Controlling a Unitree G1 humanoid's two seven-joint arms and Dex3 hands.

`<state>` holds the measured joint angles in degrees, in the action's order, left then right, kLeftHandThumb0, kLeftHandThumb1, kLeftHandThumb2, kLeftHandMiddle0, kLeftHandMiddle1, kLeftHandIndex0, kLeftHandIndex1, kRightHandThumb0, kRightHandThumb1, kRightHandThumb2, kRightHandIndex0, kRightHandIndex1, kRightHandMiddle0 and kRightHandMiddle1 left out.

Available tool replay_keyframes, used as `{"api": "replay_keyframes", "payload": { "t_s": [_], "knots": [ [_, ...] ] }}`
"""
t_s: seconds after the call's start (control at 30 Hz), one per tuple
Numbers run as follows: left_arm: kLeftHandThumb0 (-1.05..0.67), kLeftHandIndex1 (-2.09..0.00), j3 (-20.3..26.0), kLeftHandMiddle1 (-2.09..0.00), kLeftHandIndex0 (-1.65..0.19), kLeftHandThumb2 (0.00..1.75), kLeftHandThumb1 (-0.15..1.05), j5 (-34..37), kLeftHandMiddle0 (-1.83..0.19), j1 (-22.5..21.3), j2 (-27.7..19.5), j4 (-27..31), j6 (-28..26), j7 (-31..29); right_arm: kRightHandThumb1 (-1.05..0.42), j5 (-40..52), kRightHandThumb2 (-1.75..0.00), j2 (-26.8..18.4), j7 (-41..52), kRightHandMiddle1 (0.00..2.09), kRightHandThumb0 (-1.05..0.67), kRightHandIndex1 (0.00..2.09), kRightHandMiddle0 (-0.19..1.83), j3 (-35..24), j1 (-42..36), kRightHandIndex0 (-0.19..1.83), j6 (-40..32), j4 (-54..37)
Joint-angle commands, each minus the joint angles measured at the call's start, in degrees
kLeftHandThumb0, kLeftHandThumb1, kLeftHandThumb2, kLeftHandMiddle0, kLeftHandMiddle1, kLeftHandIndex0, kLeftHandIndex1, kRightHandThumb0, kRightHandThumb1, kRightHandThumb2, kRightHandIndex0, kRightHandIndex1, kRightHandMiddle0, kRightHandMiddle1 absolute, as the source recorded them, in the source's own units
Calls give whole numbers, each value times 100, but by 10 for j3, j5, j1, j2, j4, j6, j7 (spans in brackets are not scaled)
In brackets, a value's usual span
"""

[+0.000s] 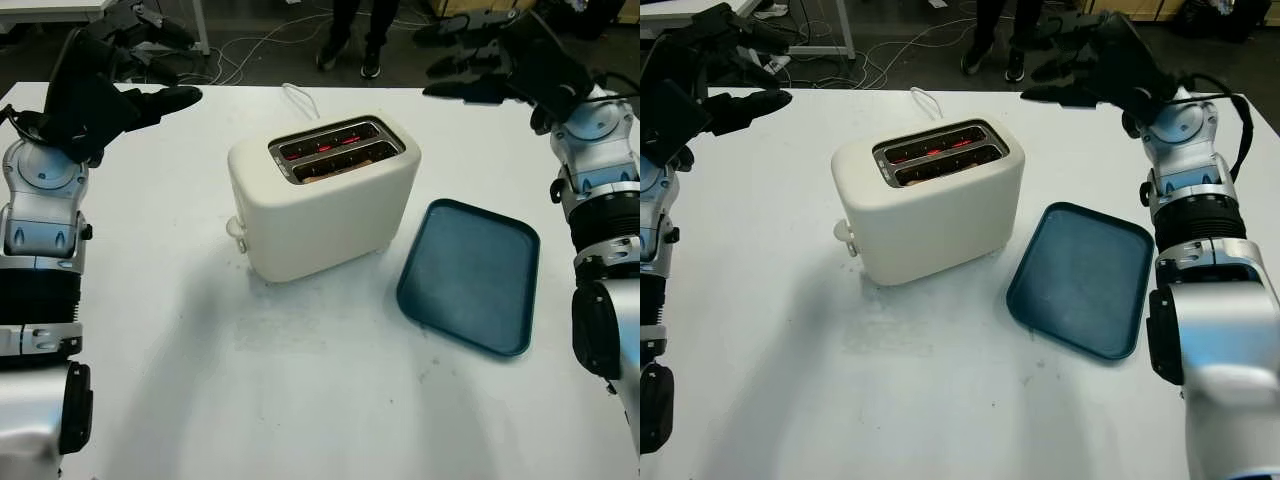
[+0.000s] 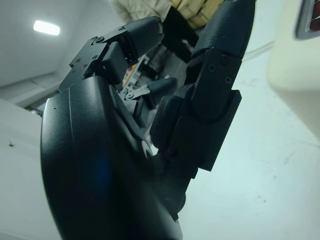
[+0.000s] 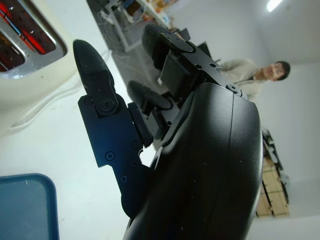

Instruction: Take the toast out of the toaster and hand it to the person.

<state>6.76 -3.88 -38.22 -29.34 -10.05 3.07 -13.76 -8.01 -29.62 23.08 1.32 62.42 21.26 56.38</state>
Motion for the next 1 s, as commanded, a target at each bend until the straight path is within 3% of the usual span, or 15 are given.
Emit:
{"api": "replay_keyframes", "payload": {
  "t_s": [0.0, 0.23, 0.5, 0.77, 0.97],
  "knots": [
    [-75, -90, -1, -112, -33, 1, 83, -2, -35, 20, -1, 28, -15, -1, -74, 3, 0, 5, 1, 6, -59, 45, 83, -1, 7, 76, 21, 11],
    [-66, -82, 2, -106, -31, 1, 86, 5, -33, 39, 15, 56, -30, 6, -75, 9, -1, 7, 9, 5, -61, 42, 84, -2, -6, 75, 23, 12],
    [-61, -77, 4, -110, -25, 1, 89, -2, -20, 60, 42, 86, -64, 19, -77, 20, -1, 22, -4, 0, -65, 36, 78, -14, -64, 70, 4, -58],
    [-63, -70, 13, -103, -27, 0, 88, -11, -22, 86, 49, 126, -108, 47, -79, 52, -1, 46, -32, 0, -64, 25, 63, -43, -148, 58, -115, -189],
    [-62, -53, 13, -89, -35, 0, 91, -19, -28, 118, 42, 171, -152, 52, -83, 61, -1, 51, -40, 0, -63, 19, 56, -51, -214, 54, -183, -309]
  ]
}}
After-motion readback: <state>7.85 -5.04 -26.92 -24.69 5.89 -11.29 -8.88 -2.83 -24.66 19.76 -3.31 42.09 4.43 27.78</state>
